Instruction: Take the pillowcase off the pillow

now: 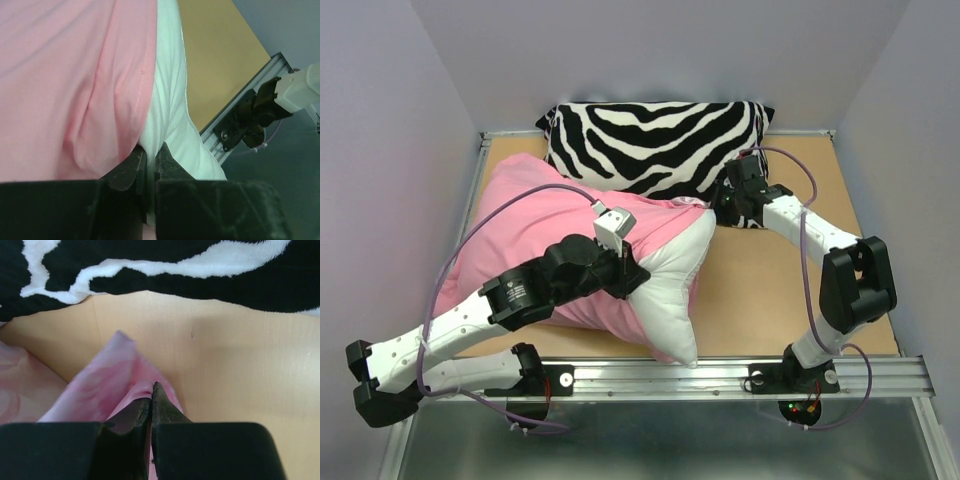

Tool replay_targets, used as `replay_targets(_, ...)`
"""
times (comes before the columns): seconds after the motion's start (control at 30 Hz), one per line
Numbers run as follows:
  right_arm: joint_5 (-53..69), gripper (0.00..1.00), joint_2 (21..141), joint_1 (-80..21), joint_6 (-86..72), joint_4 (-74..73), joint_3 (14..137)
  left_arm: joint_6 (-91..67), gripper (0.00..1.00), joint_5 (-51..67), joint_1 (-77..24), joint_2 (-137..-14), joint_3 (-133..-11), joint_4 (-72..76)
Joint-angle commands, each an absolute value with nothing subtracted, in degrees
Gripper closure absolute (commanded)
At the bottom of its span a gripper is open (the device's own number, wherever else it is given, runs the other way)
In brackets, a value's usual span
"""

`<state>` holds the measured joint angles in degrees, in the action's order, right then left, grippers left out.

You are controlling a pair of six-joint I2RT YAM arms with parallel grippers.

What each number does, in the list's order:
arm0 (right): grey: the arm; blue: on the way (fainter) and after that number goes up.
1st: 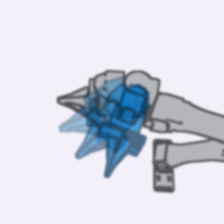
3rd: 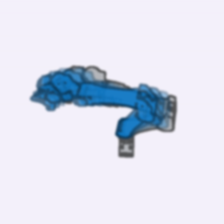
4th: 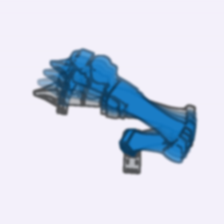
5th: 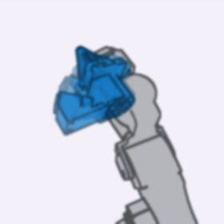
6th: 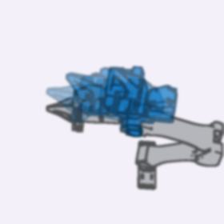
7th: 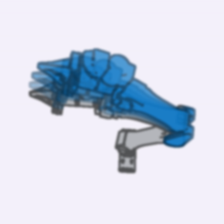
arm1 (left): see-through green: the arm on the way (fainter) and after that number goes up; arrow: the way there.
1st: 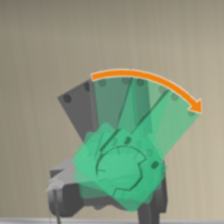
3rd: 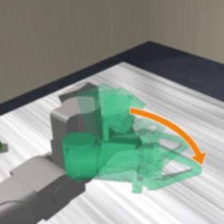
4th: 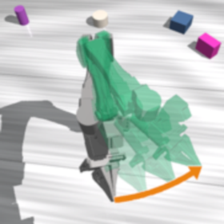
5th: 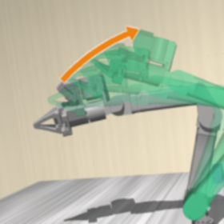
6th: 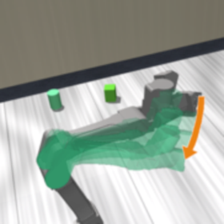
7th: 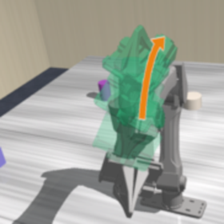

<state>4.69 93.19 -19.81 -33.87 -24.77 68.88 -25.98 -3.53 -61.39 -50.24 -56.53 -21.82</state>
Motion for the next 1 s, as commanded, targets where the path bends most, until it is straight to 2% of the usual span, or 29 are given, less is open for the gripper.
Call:
replay_targets(0.0, -0.6, 0.99, 95.3, -16.3, -33.4, -14.4, 75.8, -26.3, 1.00, 5.3, -65.2, -45.9, -62.3, -20.4)
replay_targets(0.23, 8.6, 0.99, 99.1, -16.8, -35.5, -9.8, 75.2, -25.6, 1.00, 8.5, -66.4, -45.7, -66.5, -12.9)
replay_targets(0.4, 5.7, 0.99, 99.5, -23.0, -36.2, -5.4, 70.0, -22.9, 1.00, 8.4, -66.4, -49.0, -73.6, -3.1)
replay_targets(0.5, 2.2, 0.99, 101.2, -32.0, -36.6, -3.1, 67.7, -21.4, 1.00, 0.5, -66.4, -50.9, -76.1, 2.0)
replay_targets(0.63, 2.0, 0.97, 100.3, -32.4, -38.8, -0.8, 62.7, -20.8, 1.00, -19.5, -66.3, -51.9, -77.0, 4.3)
replay_targets(0.7, 2.8, 0.91, 95.9, -30.9, -38.7, -0.8, 60.0, -21.4, 1.00, -25.1, -66.3, -51.4, -76.2, 3.4)
replay_targets(0.8, 7.8, 0.74, 88.6, -27.4, -40.5, -0.8, 57.7, -21.6, 1.00, -31.0, -66.2, -50.1, -72.6, 4.2)
replay_targets(0.83, 8.8, 0.63, 86.8, -26.6, -41.1, -0.9, 56.7, -21.6, 1.00, -31.5, -66.1, -49.7, -71.6, 4.8)
replay_targets(0.97, 11.5, 0.40, 79.0, -23.1, -43.3, -2.8, 54.8, -22.5, 1.00, -32.0, -66.0, -49.9, -67.4, 7.1)
